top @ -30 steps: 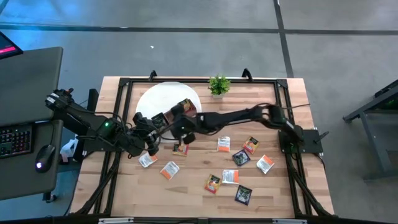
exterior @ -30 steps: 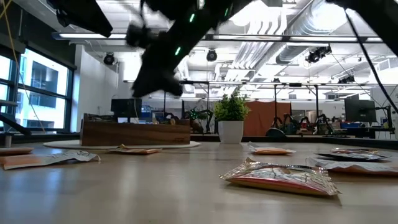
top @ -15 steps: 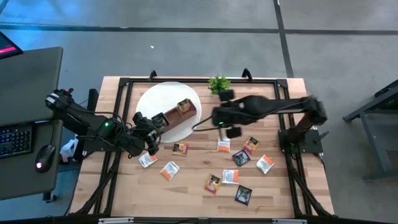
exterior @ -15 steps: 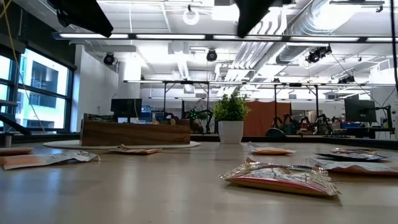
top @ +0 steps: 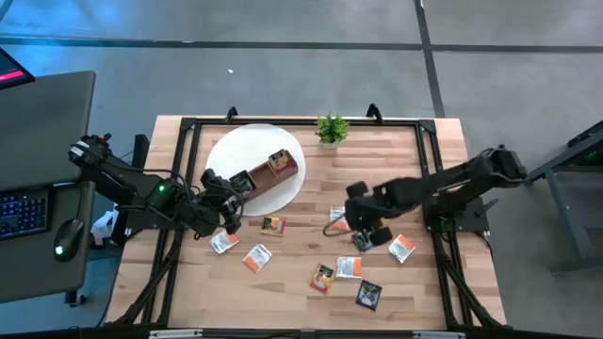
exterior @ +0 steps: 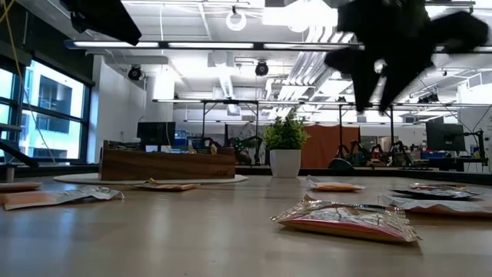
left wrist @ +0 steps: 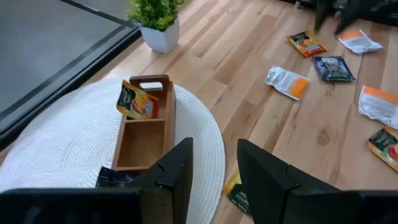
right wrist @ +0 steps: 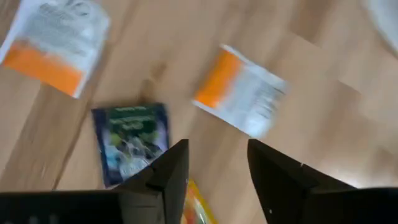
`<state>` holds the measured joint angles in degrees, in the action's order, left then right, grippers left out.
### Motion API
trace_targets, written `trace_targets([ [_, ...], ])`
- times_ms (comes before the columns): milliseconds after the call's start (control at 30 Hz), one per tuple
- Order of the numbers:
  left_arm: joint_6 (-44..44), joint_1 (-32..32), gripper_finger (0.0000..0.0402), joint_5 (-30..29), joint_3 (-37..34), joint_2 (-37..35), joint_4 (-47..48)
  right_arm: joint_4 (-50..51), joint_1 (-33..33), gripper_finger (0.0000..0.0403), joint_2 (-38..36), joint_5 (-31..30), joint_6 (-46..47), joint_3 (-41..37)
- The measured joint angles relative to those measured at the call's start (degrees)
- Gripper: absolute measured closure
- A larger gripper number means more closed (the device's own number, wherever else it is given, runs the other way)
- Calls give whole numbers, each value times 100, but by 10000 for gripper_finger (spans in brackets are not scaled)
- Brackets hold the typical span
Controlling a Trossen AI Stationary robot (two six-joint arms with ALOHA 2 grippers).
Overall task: Pick & Place Tea
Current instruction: Put the purple tea bag into the left section of the wooden organizer
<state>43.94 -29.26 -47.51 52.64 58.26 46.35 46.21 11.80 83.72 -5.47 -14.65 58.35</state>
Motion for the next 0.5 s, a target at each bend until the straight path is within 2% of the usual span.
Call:
trace_targets([
  [133,20,-2,278,-40,0,0,-36,-1104,147,218,100,677,64,-714],
  [233,228,-2,278,-48,0,0,-48,-1606,183,207,177,1449,382,-1041],
  [300,319,0,278,-87,0,0,-47,-1945,229,204,210,1689,415,-1261],
  [400,330,-1,278,-115,0,0,-48,-2504,338,203,227,1571,302,-1642],
  [500,330,-2,278,-155,0,0,-46,-2969,382,203,227,1177,196,-1938],
])
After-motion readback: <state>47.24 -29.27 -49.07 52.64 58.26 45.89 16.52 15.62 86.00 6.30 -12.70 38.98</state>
